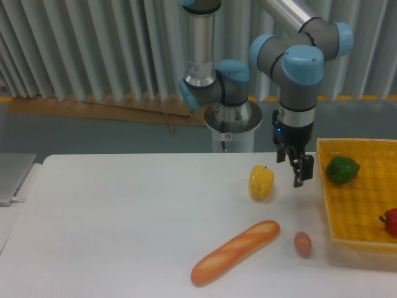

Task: Place the red pepper on the table
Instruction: 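Move the open gripper over the yellow tray toward the red pepper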

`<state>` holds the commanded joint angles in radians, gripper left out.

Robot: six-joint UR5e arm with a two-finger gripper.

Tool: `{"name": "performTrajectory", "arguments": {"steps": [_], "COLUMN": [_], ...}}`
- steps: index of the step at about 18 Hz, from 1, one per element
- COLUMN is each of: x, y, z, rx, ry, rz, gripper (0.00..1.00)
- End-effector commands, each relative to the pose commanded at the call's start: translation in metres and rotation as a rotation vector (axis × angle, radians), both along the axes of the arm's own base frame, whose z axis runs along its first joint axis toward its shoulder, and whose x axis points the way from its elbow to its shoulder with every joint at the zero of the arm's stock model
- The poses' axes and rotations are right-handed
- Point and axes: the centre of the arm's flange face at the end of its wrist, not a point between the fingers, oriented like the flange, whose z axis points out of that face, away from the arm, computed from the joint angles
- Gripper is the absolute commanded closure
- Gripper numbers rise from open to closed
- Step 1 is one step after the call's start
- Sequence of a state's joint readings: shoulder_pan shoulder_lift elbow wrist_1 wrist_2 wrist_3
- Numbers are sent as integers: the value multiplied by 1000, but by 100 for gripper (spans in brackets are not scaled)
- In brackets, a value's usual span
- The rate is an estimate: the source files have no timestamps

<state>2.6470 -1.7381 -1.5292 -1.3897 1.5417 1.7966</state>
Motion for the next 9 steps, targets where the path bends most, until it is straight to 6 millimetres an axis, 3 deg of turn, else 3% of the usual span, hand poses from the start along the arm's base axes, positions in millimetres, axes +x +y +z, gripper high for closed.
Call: {"name": "performTrajectory", "arguments": {"steps": [9], "x": [6], "y": [4], "z": [2], "rx": [-4], "ry": [2], "rz": [43], "gripper": [0]}}
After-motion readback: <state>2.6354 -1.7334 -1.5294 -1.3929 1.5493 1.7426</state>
